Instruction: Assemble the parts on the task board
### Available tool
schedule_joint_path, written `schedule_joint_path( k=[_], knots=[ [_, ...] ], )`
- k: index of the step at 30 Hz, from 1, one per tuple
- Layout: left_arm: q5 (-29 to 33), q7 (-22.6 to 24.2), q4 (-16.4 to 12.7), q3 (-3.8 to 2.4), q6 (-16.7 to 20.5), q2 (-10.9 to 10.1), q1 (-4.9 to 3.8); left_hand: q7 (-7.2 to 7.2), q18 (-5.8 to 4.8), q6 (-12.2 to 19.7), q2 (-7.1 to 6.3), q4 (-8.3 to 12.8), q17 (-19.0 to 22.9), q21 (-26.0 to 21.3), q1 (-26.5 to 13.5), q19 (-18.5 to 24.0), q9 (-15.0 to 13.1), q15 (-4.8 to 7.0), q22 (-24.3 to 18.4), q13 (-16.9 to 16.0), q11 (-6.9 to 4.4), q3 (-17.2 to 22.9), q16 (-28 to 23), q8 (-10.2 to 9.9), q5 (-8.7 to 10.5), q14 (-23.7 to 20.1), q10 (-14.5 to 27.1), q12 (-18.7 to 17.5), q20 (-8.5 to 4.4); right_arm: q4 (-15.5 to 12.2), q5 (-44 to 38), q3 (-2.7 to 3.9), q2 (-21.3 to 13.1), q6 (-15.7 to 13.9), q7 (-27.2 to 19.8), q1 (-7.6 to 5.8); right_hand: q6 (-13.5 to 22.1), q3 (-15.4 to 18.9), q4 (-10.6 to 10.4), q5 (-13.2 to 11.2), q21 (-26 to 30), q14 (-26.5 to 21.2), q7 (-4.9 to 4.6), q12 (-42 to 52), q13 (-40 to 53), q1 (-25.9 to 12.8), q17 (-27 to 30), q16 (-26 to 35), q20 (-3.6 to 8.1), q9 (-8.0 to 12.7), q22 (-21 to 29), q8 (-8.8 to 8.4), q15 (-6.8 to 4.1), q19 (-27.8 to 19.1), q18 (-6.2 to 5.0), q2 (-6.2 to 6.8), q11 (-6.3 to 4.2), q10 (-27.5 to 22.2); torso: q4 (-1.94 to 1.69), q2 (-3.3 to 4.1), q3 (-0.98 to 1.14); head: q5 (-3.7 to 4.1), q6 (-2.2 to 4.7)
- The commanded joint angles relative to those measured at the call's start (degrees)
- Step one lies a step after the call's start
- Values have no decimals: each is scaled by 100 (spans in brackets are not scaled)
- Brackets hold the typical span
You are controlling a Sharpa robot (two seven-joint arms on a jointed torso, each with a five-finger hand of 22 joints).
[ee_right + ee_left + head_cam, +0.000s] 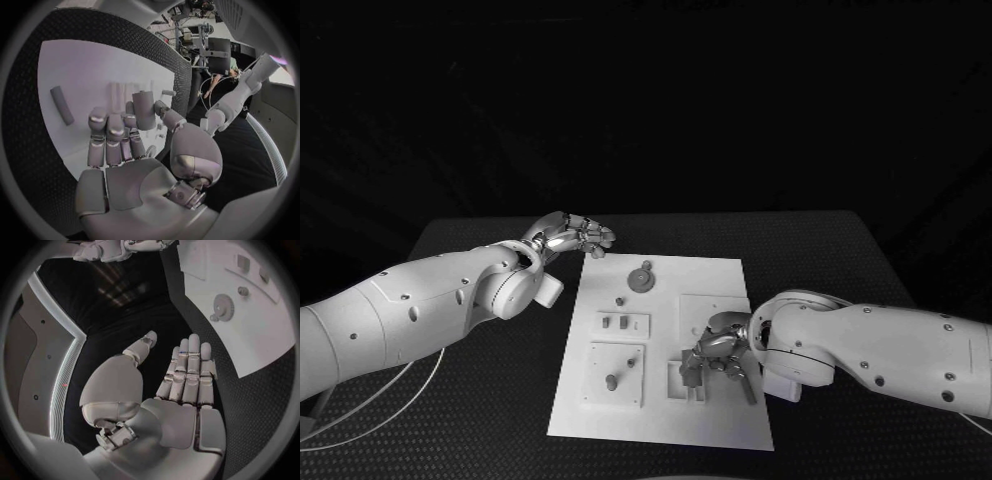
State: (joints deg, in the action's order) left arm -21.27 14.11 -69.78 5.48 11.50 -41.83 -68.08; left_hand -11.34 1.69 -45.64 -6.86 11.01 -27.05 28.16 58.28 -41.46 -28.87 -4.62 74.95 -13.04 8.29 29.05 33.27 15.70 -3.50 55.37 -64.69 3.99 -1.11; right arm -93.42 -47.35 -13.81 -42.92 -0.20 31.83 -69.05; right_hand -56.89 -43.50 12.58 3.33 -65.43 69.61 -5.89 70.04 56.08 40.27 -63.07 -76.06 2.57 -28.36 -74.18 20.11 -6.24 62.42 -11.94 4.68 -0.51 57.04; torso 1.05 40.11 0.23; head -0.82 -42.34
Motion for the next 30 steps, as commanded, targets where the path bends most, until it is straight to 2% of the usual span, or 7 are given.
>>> schedule_joint_path(
  k=[1, 5, 8, 14, 20, 30],
  knots=[
    [9, 64, -15, -4, -20, 15, -5, 13, 69, 26, -2, -35, -6, -22, -21, -20, 1, -28, 42, 8, -17, 4, -40, -2, 17, -11, 33, 19, 26, 64, -130, -9, 88, 90, 36, 79, -43, 4, 22, 1, -23, 27, -3, -32, 10, -75, 5, 34, -22, -3, 6, -25, 5, -21, -306, 3, 21, 34, -3, 8, 4, 16, -4],
    [9, 64, -15, -4, -22, 7, -5, 13, 69, 26, 0, -36, -9, -24, -19, -21, 1, -28, 44, 8, -17, 5, -42, -1, 17, -10, 33, 19, 26, 121, -130, -10, 143, 81, 39, 140, -44, 13, 22, 4, -23, 26, -4, -37, 16, -93, 3, 37, -25, -3, 9, -28, 7, -25, -306, -7, 22, 32, -15, 14, 10, 6, -14],
    [9, 61, -14, -4, -20, 0, -5, 13, 69, 25, 0, -37, -10, -24, -19, -21, 1, -28, 44, 8, -17, 5, -43, 0, 17, -11, 33, 19, 27, 137, -130, -10, 166, 93, 40, 152, -46, 15, 22, 5, -24, 27, -4, -39, 18, -98, 1, 36, -26, -3, 10, -28, 7, -25, -306, -8, 22, 32, -8, 11, 14, -10, -17],
    [9, 63, -36, -4, -14, -20, -5, 13, 69, 26, -1, -37, -11, -25, -19, -21, 1, -28, 45, 9, -17, 5, -44, 0, 17, -11, 34, 19, 27, 141, -112, -10, 183, 121, 47, 158, -72, 29, 27, 5, -27, 27, 1, -44, 28, -120, -2, 39, -29, -11, 13, -17, 7, -29, -306, -2, 19, 34, 1, 9, 12, -53, -30],
    [9, 59, -36, -4, -19, -21, -6, 13, 69, 27, -3, -37, -14, -27, -18, -21, 1, -28, 47, 9, -16, 4, -47, 1, 17, -12, 35, 19, 27, 150, -96, -11, 200, 128, 49, 177, -79, 39, 26, 2, -29, 23, 3, -51, 34, -142, 1, 45, -32, -14, 16, -16, 5, -31, -306, -1, 17, 36, -8, 10, 1, -52, -37],
    [9, 52, -31, -4, -21, -33, -6, 13, 69, 28, -3, -39, -19, -29, -17, -21, 1, -29, 50, 10, -16, 4, -51, 3, 16, -12, 36, 19, 28, 95, 4, -12, 195, 146, 72, 182, -81, 50, 20, -4, -30, 19, 4, -59, 41, -169, 2, 50, -35, -16, 20, -18, 4, -35, -306, -1, 15, 37, -6, 9, 0, -70, -68]
  ],
)
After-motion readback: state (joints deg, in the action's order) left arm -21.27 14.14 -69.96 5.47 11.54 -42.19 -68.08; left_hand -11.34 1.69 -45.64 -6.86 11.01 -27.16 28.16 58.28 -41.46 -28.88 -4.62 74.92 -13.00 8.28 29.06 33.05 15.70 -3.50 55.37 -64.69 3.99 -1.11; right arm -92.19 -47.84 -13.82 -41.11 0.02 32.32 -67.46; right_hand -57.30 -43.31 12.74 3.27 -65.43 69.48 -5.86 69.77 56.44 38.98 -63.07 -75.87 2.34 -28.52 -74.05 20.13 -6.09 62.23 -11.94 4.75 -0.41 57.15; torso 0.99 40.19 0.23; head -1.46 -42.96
